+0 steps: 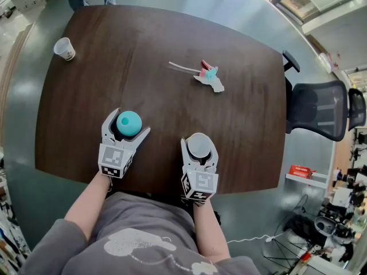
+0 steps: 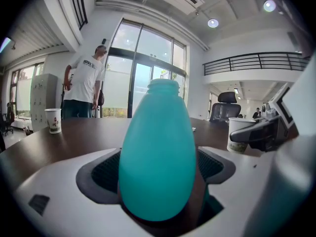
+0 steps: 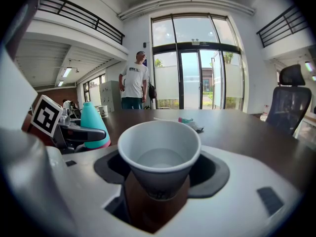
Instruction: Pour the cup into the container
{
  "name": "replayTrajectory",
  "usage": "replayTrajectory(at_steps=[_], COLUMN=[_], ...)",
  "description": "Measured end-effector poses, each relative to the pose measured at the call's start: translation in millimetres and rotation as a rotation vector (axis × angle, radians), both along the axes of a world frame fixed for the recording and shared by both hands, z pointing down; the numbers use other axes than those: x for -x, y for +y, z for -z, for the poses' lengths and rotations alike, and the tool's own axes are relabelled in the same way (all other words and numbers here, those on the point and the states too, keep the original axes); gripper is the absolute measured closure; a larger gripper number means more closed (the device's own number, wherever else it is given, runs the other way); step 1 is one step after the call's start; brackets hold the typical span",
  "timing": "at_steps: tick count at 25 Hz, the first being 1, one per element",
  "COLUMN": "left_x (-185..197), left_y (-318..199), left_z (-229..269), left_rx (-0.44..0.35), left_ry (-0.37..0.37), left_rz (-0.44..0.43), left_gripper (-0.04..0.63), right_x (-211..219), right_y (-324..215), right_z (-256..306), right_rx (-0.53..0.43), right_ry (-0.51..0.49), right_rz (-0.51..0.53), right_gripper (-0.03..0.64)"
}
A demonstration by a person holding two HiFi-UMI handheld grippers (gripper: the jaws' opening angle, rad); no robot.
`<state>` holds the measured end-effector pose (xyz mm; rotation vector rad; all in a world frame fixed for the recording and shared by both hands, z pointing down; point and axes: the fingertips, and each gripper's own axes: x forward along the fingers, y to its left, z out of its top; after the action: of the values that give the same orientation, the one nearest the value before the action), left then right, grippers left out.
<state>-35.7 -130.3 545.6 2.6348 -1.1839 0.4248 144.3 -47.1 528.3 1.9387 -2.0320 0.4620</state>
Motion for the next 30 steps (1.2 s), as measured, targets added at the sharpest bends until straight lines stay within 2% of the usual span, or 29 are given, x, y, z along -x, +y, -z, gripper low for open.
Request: replayTrajectory(at_steps=[10,13,19,25,30], left_x=[-2.1,-1.9,-1.9,-1.7,-8.7], left_y=[-3.2,-4.0,-2.8,2.7,14.2], left_z=[-7.0,-5.3,-4.1,4.0,15.3], left_rx=[0.015,0.012,0.012,0.027,0.042], left_ry=[-0.011,-0.016,-0.027,-0.022,-0.011], left_rz=[-0.007,-0.007,-0.018,-0.042,-0.1], left_gripper=[0.12,0.164,0.172,0.172,0.172], right_x=[-2.5,-2.6,-2.4,-3.6,1.7], right_y=[4.7,5.7,7.8,10.4,11.6], right_z=[-3.6,-2.7,0.9,7.6,17.8], right_rx=[0.014,0.015,0.009,0.0,-0.014], right_ry=[0.002,0.005,0.01,-0.003,-0.005], right_rz=[-0.005,-0.005,-0.003,-0.01,0.028], right_gripper=[0.311,0.311,0.311,0.311,0.313])
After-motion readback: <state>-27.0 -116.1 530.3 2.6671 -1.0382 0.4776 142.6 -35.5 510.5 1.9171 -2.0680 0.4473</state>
